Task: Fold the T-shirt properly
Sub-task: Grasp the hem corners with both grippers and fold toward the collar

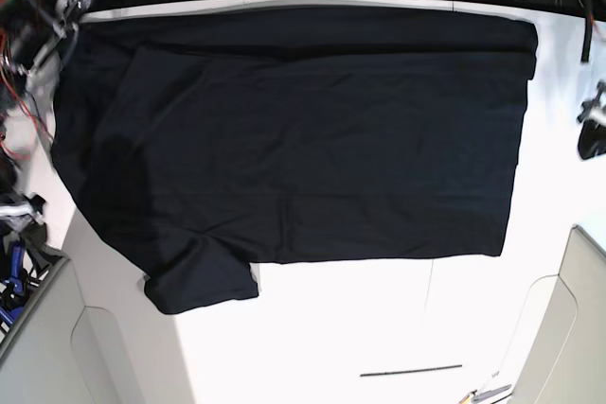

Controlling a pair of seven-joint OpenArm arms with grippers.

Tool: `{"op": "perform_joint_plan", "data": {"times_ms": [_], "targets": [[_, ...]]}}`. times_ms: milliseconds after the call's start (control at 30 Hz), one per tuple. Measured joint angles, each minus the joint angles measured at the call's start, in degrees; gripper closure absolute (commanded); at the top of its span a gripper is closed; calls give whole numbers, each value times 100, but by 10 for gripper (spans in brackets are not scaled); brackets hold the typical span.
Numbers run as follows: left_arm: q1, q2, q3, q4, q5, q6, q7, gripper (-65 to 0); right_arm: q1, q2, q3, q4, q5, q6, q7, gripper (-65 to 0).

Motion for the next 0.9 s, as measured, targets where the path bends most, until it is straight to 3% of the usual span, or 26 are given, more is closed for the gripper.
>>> {"op": "perform_joint_plan", "data": {"times_ms": [100,267,400,600,767,900], "targets": [[-557,-166,520,-511,400,269,-240,-296,378,-2,-251,-868,-457,-26,396,-378],[-1602,-302,1329,-1722,588,275,-376,-308,570,2,-293,-1659,-706,-435,999,-378],[-2387,-332,1908,-2953,651,293,-890,-308,570,9,-291,-1773,-931,-691,1106,-378],[-3101,-177,2404,-4096,656,278,-1119,-308,551,13,-289,-1947,-994,-713,1176,-378],[-3300,107,2625,-4201,684,234,-1209,-308,555,2,-289,-2168,-876,-708,1263,-378],[-3305,232,2651,-4201,673,236,-1228,-308,564,2,-284,-2288,-713,-470,1307,-378]]}}
